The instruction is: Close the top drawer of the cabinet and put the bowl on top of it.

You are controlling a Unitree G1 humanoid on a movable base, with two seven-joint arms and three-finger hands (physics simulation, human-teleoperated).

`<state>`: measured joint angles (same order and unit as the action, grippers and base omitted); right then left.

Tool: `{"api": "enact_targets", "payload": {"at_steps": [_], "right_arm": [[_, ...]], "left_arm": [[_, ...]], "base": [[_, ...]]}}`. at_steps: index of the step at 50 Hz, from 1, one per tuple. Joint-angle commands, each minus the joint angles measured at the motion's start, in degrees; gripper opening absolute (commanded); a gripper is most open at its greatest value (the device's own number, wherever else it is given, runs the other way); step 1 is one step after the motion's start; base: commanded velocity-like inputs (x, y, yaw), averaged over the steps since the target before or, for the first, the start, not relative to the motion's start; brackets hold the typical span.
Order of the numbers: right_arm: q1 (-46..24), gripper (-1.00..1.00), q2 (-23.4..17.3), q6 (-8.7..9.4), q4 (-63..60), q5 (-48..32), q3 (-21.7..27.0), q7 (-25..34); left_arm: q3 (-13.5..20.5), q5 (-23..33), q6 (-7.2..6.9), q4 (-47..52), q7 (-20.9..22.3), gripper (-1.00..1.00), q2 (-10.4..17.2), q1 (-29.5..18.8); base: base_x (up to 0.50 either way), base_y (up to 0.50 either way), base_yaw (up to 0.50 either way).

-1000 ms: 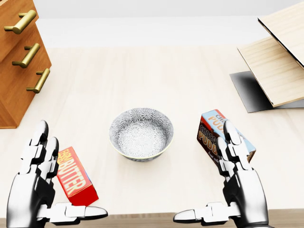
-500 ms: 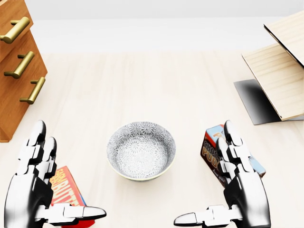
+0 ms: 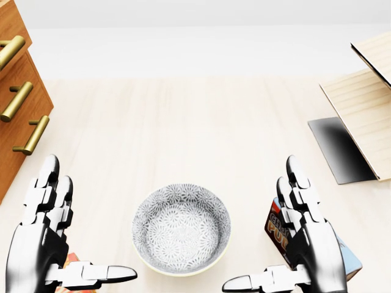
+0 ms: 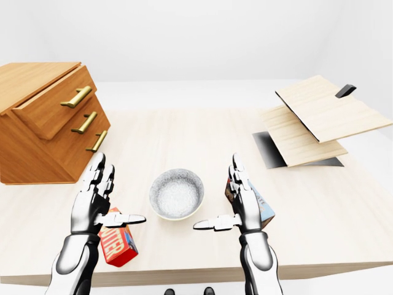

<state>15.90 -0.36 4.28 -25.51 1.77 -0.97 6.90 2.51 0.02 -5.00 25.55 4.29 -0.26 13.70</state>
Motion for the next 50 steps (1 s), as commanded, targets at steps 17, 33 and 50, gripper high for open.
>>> {"api": "enact_targets", "payload": {"at_steps": [17, 33, 50], "right_arm": [[0.59, 1.0, -0.01, -1.54, 0.03, 0.15, 0.09, 0.13], [1.29, 1.0, -0.1, -2.87, -0.12, -0.48, -0.56, -0.34], [1.21, 1.0, -0.1, -2.66, -0.32, -0.38, -0.56, -0.22]], "left_arm": [[-0.68, 0.46, 0.0, -0.33, -0.22, 1.0, 0.01, 0.2], [-0.63, 0.47, 0.04, -0.4, -0.05, 1.0, 0.09, 0.4], [-0.47, 0.38, 0.0, -0.26, -0.09, 1.0, 0.11, 0.06]], "base": [[0.0, 0.0, 0.0], [0.0, 0.0, 0.0], [0.0, 0.0, 0.0]]}}
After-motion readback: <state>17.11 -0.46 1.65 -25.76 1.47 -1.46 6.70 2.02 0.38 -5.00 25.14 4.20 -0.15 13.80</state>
